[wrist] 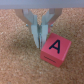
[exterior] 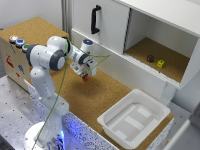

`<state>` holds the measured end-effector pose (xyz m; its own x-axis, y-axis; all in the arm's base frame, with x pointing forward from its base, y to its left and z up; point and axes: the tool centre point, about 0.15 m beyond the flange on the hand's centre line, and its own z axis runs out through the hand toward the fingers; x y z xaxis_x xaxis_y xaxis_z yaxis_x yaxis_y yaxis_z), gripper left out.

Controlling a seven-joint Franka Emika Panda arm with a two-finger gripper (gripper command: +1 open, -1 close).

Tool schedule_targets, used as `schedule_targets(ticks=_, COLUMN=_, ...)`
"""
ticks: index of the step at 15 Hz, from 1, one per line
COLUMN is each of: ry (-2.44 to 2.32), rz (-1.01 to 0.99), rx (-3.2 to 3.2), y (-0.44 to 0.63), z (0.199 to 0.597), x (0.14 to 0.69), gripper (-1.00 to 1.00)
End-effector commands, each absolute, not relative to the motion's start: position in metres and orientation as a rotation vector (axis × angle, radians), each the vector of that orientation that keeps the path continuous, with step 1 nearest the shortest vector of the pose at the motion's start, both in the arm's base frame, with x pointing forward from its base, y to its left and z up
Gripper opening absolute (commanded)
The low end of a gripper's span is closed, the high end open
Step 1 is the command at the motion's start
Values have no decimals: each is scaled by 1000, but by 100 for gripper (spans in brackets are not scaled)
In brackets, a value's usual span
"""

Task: Push the pink block towards the right

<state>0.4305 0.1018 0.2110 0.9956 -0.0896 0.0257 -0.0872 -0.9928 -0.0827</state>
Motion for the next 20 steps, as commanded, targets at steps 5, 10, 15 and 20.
schedule_targets(ticks=5, ry=-137, rz=32, rx=-3015, y=118, z=210, x=398, gripper=-100)
schedule_targets(ticks=10, ry=-273, rz=-33, rx=-3078, y=131, z=212, x=382, gripper=-100)
schedule_targets(ticks=15, ry=-15, rz=-264, rx=-3171, y=128, z=221, x=393, gripper=-100)
schedule_targets(ticks=20, ry=244, rz=-287, rx=-3234, y=102, z=215, x=386, gripper=-100)
